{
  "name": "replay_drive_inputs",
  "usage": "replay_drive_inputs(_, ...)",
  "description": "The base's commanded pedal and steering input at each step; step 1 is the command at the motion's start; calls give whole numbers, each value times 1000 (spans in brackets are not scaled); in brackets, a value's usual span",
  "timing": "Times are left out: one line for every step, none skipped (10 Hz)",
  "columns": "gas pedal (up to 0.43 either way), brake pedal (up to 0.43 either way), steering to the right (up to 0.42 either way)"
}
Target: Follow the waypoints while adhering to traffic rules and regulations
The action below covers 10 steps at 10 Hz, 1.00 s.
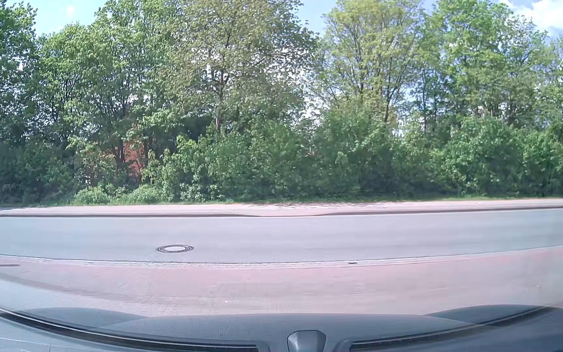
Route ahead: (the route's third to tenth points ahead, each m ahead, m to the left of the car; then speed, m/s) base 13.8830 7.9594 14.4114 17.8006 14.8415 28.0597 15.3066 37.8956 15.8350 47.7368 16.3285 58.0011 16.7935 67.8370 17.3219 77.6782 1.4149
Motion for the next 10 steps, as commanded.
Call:
replay_drive_inputs(0, 201, -51)
replay_drive_inputs(0, 201, -51)
replay_drive_inputs(0, 201, -51)
replay_drive_inputs(0, 201, -51)
replay_drive_inputs(0, 201, -52)
replay_drive_inputs(0, 201, -52)
replay_drive_inputs(0, 201, -52)
replay_drive_inputs(0, 201, -52)
replay_drive_inputs(0, 201, -52)
replay_drive_inputs(0, 201, -50)
